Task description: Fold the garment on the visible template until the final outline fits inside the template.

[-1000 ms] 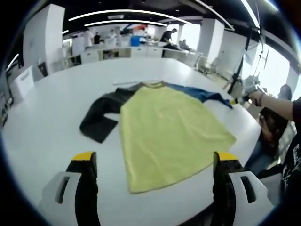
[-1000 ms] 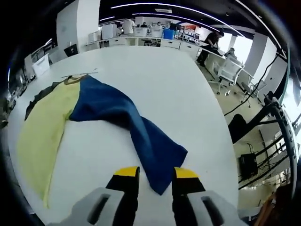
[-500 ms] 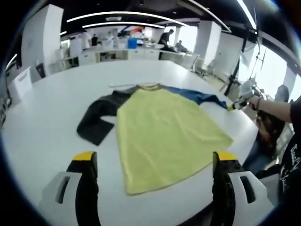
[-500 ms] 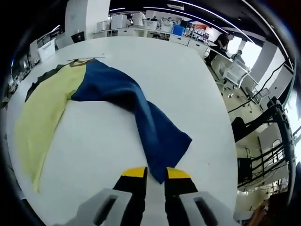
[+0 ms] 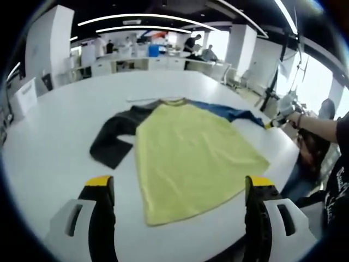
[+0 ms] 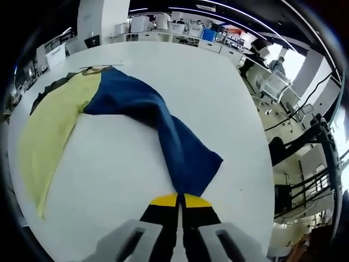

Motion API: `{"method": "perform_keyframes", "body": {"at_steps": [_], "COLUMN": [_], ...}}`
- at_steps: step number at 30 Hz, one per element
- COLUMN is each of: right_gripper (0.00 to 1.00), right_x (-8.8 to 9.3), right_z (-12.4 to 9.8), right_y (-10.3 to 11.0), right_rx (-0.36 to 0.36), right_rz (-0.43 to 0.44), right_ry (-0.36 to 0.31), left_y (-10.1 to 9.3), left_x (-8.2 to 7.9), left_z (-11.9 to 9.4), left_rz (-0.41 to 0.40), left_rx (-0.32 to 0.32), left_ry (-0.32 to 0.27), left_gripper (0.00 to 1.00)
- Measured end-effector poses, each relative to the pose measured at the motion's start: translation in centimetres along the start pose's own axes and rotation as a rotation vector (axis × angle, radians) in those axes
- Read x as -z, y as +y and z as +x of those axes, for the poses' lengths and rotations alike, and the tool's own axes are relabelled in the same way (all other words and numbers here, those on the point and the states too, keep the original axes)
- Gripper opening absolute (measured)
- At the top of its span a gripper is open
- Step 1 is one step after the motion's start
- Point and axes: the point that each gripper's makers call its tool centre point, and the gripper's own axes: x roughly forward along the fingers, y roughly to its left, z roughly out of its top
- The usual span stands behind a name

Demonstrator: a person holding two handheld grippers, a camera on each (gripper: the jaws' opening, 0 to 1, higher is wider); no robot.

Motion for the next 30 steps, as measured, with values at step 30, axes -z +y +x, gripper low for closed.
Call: {"method": "perform_keyframes", "body": {"at_steps": [30], "right_gripper": [0.0], "right_x": [-6.8], "right_z": [-4.1], "right_y": [-5.4], "right_rx": [0.109], "right_rz": [0.031], "right_ry": [-0.099], "left_y": [0.1], "left_x": [0.0], "left_z": [0.3], "left_rz": [0.008], "left_rx": [0.004], "left_ry": [0.011], "left_gripper": [0.91]}}
